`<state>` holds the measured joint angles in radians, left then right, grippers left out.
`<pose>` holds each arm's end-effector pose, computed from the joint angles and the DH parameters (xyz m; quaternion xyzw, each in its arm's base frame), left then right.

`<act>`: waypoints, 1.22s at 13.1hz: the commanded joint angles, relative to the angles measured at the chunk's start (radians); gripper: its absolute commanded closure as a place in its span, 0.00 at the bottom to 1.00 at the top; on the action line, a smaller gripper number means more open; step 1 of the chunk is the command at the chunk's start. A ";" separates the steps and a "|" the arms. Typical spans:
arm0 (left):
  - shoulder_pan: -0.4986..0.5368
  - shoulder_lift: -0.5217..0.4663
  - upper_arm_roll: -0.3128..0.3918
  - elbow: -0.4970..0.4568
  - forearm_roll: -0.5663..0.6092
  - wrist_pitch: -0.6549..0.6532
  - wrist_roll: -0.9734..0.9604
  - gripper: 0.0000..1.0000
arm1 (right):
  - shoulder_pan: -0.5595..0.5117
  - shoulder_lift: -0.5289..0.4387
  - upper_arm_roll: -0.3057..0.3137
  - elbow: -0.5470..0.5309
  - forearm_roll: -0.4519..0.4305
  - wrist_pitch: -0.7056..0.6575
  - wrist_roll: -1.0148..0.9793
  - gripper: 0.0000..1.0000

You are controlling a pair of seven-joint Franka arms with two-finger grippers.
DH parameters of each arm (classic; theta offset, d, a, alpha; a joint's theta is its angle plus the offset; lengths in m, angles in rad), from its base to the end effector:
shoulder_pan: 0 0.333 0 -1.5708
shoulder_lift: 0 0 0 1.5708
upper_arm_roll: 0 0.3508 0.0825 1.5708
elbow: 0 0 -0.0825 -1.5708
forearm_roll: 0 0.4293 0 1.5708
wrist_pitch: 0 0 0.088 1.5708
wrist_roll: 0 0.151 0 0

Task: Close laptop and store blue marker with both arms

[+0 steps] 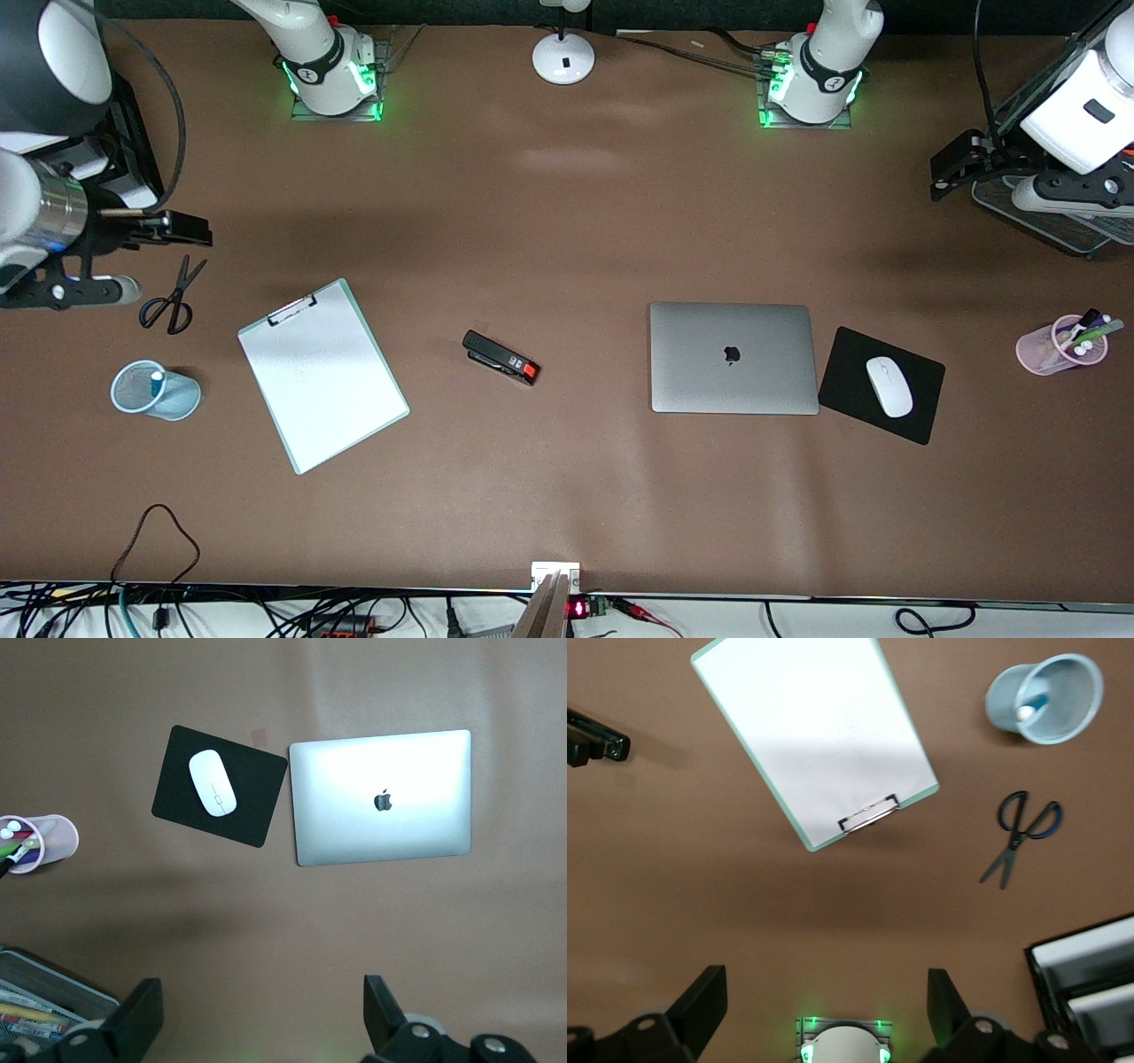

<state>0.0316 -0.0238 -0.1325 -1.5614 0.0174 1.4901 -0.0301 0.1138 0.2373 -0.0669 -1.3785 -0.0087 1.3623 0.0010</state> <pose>0.5785 -0.0567 0.6273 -0.9991 0.0348 0.0231 0.0118 0.6416 0.0333 0.5498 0.9917 0.0223 -0.1258 0.0153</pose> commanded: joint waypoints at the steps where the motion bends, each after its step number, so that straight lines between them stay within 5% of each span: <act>1: 0.019 -0.022 -0.001 -0.022 -0.025 0.009 0.030 0.00 | -0.061 -0.070 -0.007 -0.027 -0.019 0.042 -0.002 0.00; 3: 0.018 -0.022 -0.001 -0.022 -0.025 0.010 0.029 0.00 | -0.109 -0.081 -0.007 -0.027 -0.010 0.130 -0.016 0.00; 9: 0.018 -0.022 -0.001 -0.022 -0.025 0.010 0.030 0.00 | -0.137 -0.116 -0.007 -0.059 -0.002 0.109 -0.030 0.00; 13: 0.016 -0.022 -0.002 -0.023 -0.025 0.010 0.030 0.00 | -0.137 -0.278 -0.007 -0.282 -0.002 0.241 -0.018 0.00; 16: 0.016 -0.021 -0.002 -0.019 -0.024 0.015 0.030 0.00 | -0.135 -0.311 -0.005 -0.295 -0.002 0.219 -0.032 0.00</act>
<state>0.0389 -0.0238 -0.1333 -1.5620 0.0173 1.4906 -0.0285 -0.0208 -0.0143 -0.0772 -1.6154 -0.0163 1.5657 -0.0207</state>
